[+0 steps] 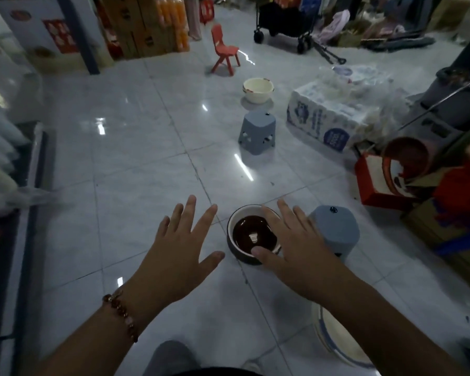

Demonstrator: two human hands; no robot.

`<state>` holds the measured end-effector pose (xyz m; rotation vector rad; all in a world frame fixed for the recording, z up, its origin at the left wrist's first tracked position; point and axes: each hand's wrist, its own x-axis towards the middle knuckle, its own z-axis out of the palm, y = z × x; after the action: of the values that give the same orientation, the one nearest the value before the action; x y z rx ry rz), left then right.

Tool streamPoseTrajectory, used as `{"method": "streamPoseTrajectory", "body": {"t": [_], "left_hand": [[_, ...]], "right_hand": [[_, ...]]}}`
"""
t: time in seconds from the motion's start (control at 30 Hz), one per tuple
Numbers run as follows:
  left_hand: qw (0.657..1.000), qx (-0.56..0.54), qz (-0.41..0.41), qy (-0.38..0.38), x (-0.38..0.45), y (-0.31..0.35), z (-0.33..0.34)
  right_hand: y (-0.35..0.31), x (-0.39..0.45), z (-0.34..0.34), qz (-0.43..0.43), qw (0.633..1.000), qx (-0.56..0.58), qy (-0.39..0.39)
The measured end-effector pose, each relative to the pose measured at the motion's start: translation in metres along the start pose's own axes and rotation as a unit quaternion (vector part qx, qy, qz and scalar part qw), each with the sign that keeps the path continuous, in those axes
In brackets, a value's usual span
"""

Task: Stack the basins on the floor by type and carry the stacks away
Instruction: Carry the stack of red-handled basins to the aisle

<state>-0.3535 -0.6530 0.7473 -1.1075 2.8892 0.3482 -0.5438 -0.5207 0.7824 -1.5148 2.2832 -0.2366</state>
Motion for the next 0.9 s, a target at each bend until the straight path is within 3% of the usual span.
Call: {"method": "streamPoseTrajectory", "body": {"t": [0.37,0.53,0.9], "left_hand": [[1.0,-0.002,0.017,-0.008,0.165,-0.149,-0.022],[0.999,0.017,0.034,-0.022,0.249,-0.222,-0.057],[0.998,0.029,0.046,-0.042,0.423,-0.31,-0.088]], "right_hand": [[-0.059,0.211,-0.006,0.012,0.999,-0.036,-0.038],[-0.102,0.315,-0.015,0.023,0.999,-0.026,-0.019],[-0.126,0.513,-0.036,0.03,0.999,0.018,-0.023]]}}
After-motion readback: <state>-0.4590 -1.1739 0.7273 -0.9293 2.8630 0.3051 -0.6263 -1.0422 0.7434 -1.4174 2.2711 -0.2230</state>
